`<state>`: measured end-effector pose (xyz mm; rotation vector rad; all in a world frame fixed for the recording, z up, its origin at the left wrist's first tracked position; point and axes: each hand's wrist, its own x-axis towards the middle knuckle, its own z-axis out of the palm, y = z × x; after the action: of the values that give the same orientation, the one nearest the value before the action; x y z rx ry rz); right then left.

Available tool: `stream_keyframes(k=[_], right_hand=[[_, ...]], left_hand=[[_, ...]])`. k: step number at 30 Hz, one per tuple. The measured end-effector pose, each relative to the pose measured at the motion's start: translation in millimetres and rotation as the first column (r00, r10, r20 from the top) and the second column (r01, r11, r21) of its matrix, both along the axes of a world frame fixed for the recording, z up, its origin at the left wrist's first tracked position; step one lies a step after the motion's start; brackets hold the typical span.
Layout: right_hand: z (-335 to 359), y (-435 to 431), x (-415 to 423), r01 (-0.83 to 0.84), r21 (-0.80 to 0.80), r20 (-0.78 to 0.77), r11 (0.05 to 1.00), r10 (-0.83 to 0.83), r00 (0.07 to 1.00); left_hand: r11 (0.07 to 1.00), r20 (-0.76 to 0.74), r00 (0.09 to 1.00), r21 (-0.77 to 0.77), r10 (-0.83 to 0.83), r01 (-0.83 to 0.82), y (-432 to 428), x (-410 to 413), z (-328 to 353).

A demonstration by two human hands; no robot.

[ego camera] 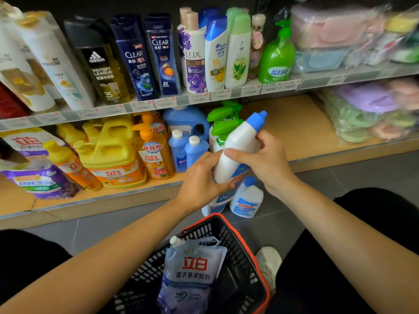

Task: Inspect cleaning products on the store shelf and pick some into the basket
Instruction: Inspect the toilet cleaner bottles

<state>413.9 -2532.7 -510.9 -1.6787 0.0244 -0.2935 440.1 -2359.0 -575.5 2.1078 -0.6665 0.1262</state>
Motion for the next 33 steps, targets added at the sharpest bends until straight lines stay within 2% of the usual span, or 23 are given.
stream_keyframes(k=[5, 7, 10, 15, 18, 23, 28, 33], right_hand=[[6.6, -26.1, 19.2, 0.066, -0.060, 0.047, 0.996, -0.063, 0.997], [8.7, -36.9, 29.0, 0.117, -0.088, 0.068, 0.989, -0.111, 0.991], [9.4, -51.8, 46.5, 0.197, -0.156, 0.091, 0.968, -0.185, 0.979], [-0.4, -73.2, 80.4, 0.236, -0.233, 0.073, 0.943, -0.225, 0.972], [-11.1, -82.3, 102.9, 0.241, -0.262, 0.043, 0.934, -0.238, 0.970], [-41.9, -96.8, 137.7, 0.272, -0.282, 0.002, 0.920, -0.283, 0.959], [-73.6, -108.1, 166.4, 0.275, -0.346, -0.051, 0.897, -0.310, 0.949], [-84.5, -110.7, 181.2, 0.244, -0.485, -0.054, 0.840, -0.308, 0.950]], left_hand=[[0.991, -0.093, 0.988, -0.057, -0.127, 0.122, -7.4, 33.8, -10.2], [0.992, -0.126, 0.988, 0.079, -0.088, 0.098, -3.3, 48.4, -22.8], [0.933, -0.181, 0.983, 0.356, 0.025, 0.042, 2.0, 63.1, -53.9], [0.827, -0.280, 0.955, 0.558, 0.102, 0.075, -0.6, 71.7, -96.8], [0.832, -0.305, 0.947, 0.549, 0.104, 0.086, -5.7, 71.1, -110.7], [0.857, -0.137, 0.984, 0.514, 0.113, -0.027, -16.5, 74.6, -126.0], [0.864, -0.097, 0.993, 0.504, 0.073, -0.014, -17.0, 82.5, -131.6], [0.926, -0.070, 0.994, 0.374, 0.081, -0.049, 2.6, 74.5, -130.1]])
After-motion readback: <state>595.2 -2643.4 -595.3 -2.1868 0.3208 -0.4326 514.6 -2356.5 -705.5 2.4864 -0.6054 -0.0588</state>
